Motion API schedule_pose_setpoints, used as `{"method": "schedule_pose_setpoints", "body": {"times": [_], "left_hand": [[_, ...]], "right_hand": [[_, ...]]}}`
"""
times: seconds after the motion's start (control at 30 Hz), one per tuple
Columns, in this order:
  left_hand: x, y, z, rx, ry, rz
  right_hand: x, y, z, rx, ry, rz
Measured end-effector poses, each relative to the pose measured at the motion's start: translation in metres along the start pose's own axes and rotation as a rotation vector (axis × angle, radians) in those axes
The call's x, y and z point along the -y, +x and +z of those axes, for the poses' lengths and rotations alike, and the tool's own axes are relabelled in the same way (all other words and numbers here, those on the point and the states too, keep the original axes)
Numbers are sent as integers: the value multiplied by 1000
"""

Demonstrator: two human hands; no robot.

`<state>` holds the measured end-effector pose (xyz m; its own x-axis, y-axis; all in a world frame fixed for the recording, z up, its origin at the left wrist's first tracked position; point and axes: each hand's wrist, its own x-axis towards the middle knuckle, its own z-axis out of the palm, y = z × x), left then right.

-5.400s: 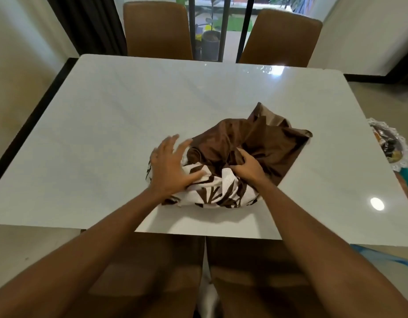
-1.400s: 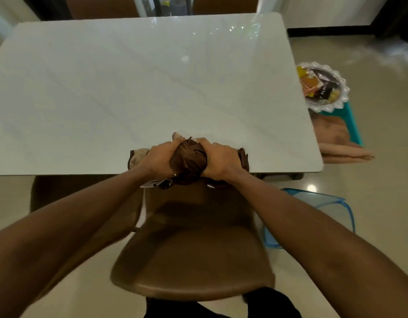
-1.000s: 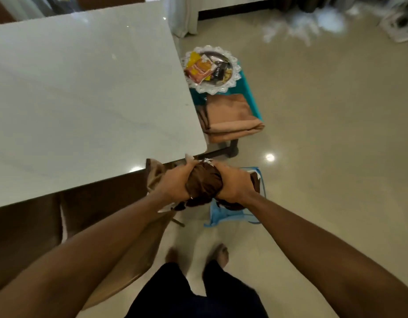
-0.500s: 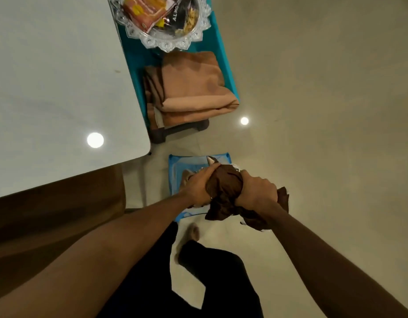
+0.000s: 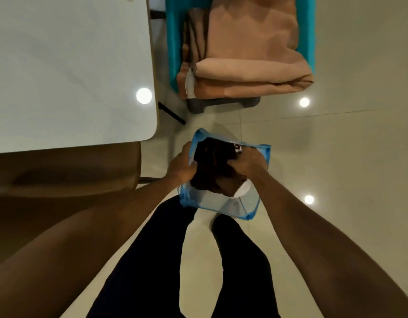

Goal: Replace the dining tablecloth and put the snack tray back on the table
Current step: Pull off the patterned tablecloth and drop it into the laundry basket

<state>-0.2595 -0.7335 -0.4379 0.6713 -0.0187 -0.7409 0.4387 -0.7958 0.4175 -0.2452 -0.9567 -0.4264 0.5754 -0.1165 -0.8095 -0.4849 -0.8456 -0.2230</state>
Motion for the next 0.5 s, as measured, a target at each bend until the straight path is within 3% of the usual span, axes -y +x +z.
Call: {"method": "schedule_pose_setpoints", "body": {"times": [0.17, 0.27, 0.4, 0.5], "left_hand": [[-2, 2, 9, -10, -25, -160], [-2, -2, 11, -2, -33, -213], [-2, -9, 14, 35, -190, -281], [-10, -18, 19, 63, -284, -299]], "right_hand": [[-26, -19, 1, -313, 55, -95], [-56, -43, 10, -492, 121, -17], [-92, -58, 30, -240, 229, 264], [-100, -58, 33, -276, 253, 192]]}}
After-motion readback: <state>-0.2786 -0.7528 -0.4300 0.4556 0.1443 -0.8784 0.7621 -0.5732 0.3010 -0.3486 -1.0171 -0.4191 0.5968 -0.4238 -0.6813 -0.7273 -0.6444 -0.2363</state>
